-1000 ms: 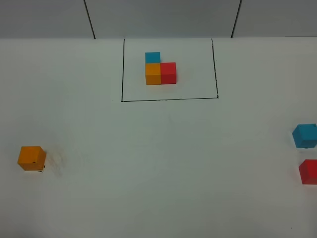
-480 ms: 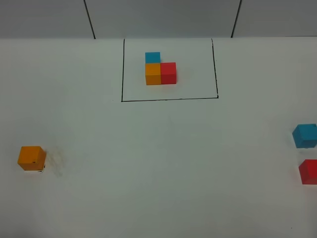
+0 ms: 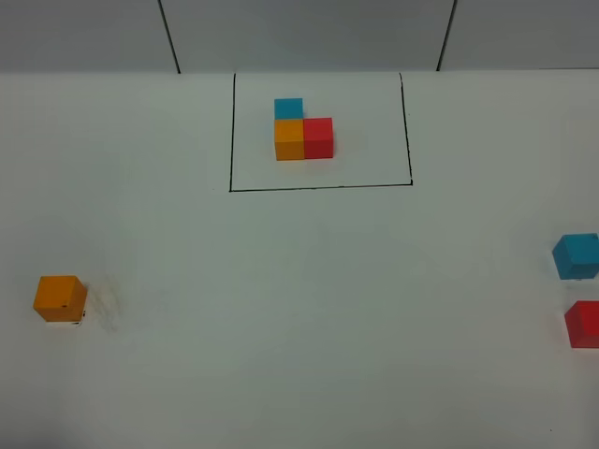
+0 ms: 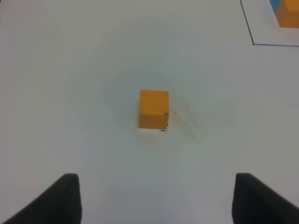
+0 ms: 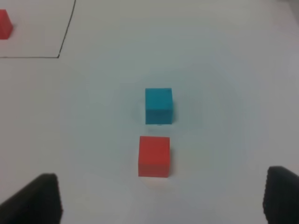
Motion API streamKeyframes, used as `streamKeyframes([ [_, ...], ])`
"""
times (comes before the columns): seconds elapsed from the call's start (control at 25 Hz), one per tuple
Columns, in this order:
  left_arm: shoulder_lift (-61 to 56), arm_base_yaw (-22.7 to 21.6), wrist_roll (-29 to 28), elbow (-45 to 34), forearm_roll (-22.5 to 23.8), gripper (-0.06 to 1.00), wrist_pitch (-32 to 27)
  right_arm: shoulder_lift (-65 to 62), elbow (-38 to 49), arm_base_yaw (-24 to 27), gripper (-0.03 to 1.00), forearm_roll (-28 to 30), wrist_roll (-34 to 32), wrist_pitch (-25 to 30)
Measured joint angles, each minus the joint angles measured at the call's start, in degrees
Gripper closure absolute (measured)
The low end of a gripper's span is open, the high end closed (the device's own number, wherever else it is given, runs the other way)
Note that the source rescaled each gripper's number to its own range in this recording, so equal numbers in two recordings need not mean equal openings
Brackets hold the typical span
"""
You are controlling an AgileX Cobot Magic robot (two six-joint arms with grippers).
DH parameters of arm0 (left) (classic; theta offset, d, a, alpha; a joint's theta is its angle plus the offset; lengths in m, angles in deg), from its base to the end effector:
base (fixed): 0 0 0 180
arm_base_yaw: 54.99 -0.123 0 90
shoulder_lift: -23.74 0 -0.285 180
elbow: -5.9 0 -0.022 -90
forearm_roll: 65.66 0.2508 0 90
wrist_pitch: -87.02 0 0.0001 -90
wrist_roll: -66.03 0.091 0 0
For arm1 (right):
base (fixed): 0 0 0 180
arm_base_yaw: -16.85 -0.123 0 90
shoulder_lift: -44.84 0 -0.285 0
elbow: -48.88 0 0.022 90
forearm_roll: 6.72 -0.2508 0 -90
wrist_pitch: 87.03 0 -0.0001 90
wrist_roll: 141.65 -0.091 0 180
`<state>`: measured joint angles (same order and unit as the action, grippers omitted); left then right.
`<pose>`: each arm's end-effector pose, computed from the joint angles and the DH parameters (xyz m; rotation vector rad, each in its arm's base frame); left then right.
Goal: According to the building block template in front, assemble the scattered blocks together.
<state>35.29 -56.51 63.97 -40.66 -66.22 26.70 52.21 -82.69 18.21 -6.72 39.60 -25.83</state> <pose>0.0021 -0.0007 0.2878 -0.0643 2.0660 -0.0176 -0.0065 0.0002 0.2773 0.0020 2.0422 -0.0285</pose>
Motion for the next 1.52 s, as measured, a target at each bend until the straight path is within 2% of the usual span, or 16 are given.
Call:
streamKeyframes([
  [0.28, 13.8, 0.0, 0.0, 6.8, 0.0, 0.52, 2.6, 0.0, 0.0, 0.0, 0.23, 0.0, 0.0, 0.0],
  [0.72, 40.1, 0.0, 0.0, 14.2, 0.0, 0.52, 3.0, 0.0, 0.0, 0.0, 0.23, 0.0, 0.0, 0.0],
  [1.2, 59.4, 0.0, 0.4, 14.7, 0.1, 0.52, 13.5, 0.0, 0.0, 0.0, 0.23, 0.0, 0.0, 0.0],
  [1.52, 69.1, 0.0, 3.2, 14.7, 0.1, 0.52, 15.4, 0.0, 0.0, 0.0, 0.23, 0.0, 0.0, 0.0],
])
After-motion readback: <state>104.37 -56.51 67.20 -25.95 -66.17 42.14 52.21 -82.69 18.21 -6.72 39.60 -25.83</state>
